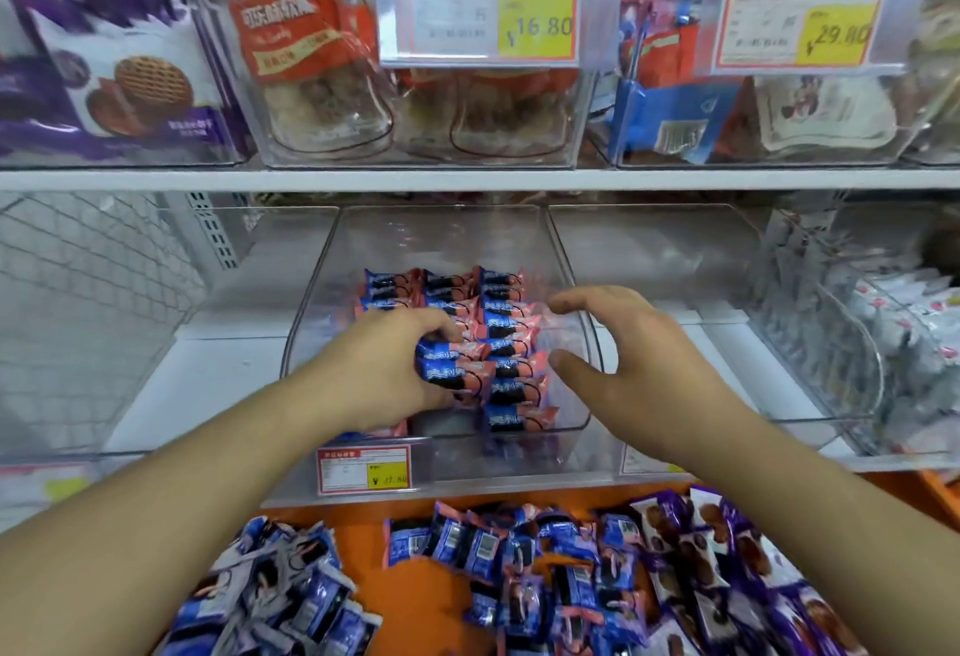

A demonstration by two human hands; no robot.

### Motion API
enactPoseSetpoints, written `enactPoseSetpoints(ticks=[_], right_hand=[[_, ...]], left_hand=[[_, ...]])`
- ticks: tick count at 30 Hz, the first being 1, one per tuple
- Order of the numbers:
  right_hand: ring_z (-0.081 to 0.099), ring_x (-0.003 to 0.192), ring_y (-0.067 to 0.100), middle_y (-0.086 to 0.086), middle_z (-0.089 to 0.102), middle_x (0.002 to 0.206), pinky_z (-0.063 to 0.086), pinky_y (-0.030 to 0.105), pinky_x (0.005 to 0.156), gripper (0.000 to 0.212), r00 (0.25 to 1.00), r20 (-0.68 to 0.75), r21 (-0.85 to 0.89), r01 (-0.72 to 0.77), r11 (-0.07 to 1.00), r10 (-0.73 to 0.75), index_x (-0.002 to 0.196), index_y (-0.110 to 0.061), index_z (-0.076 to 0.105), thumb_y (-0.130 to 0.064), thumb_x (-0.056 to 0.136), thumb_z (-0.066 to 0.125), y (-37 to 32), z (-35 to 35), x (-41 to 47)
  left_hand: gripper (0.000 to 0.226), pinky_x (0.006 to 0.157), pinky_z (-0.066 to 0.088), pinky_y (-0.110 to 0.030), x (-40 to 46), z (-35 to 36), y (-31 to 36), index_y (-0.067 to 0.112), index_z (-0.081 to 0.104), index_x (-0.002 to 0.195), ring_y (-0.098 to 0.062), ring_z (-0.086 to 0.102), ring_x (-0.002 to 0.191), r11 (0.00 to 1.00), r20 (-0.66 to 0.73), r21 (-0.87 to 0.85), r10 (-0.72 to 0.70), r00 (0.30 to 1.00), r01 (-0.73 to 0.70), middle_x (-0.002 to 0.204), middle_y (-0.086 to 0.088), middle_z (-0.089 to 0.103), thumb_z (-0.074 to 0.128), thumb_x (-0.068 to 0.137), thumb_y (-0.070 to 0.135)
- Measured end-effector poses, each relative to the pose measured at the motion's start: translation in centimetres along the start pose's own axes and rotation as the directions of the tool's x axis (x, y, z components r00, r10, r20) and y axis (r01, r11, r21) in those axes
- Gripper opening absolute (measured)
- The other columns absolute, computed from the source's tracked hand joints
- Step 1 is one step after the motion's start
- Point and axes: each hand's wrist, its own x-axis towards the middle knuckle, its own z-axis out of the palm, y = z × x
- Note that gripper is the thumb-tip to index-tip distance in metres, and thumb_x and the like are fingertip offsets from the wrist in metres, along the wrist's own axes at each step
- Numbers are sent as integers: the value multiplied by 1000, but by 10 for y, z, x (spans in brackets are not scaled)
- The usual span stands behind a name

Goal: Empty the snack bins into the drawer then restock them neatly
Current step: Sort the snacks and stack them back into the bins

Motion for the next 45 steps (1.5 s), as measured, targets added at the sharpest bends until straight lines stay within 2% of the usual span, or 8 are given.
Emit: enactPoseSetpoints(ticks=[4, 9, 29, 35, 38, 40, 42, 45], right_hand=[[43, 136, 1, -17, 52, 147, 28, 14, 107, 47, 1000, 10, 11, -1, 1000, 1, 143, -35, 54, -34, 99, 69, 0, -1, -2], [43, 138, 2, -17, 51, 149, 28, 17, 111, 49, 1000, 20, 12, 3, 1000, -3, 145, -35, 53, -33, 99, 70, -1, -3, -4], [42, 140, 2, -18, 51, 150, 27, 15, 112, 50, 999, 31, 21, 19, 1000, -20, 144, -34, 54, -28, 97, 72, 3, -2, -6], [42, 139, 1, -18, 51, 150, 22, 4, 105, 51, 998, 48, 31, 42, 999, -43, 144, -33, 55, -29, 97, 72, 1, -7, -10], [47, 133, 2, -15, 57, 144, 22, -3, 100, 48, 994, 34, 22, 102, 995, -103, 141, -30, 60, -27, 95, 73, -4, -14, -22], [52, 126, 1, -14, 62, 136, 32, 4, 102, 43, 984, 26, 39, 176, 984, -177, 135, -28, 65, -24, 93, 75, -10, -18, -36], [58, 116, 1, -14, 66, 125, 42, 12, 96, 36, 967, 78, 109, 235, 966, -244, 128, -26, 68, -21, 93, 74, -16, -15, -54], [59, 106, 0, -13, 66, 114, 45, 15, 88, 30, 908, 304, 127, 261, 957, -288, 122, -25, 69, -24, 93, 74, -15, 14, -84]], left_hand=[[59, 84, 45, -21, -2, 12, 0, 38, 64, 129, -11, 61, 109, 998, 0, 65, 4, 1000, -4, 125, 12, 65, 89, 75, 35], [71, 102, 46, -34, 2, 14, -6, 37, 64, 133, -14, 45, 120, 980, 26, 192, 39, 999, -43, 121, 14, 55, 90, 67, 46], [64, 94, 50, -34, 8, 16, -17, 38, 67, 128, -9, 48, 109, 956, 11, 261, 134, 991, -133, 117, 17, 59, 86, 71, 61], [60, 91, 48, -25, -7, 7, -14, 39, 70, 125, -4, 54, 107, 994, -34, 84, 67, 997, -64, 119, 20, 62, 86, 71, 61], [43, 88, 48, -15, -36, -2, 7, 39, 73, 117, 6, 60, 104, 986, -148, -152, 52, 988, -75, 116, 25, 66, 84, 79, 54], [26, 83, 52, -16, -65, -4, 24, 40, 75, 109, 5, 64, 100, 939, -167, -323, 65, 984, -117, 107, 25, 70, 81, 84, 45], [16, 80, 54, -19, -94, 3, 35, 38, 76, 103, -2, 68, 94, 894, -71, -429, 109, 991, -129, 100, 20, 73, 80, 87, 39], [11, 72, 50, -15, -123, 47, 26, 37, 76, 98, 1, 66, 86, 897, 151, -441, 105, 983, -28, 93, 19, 72, 78, 89, 43]])
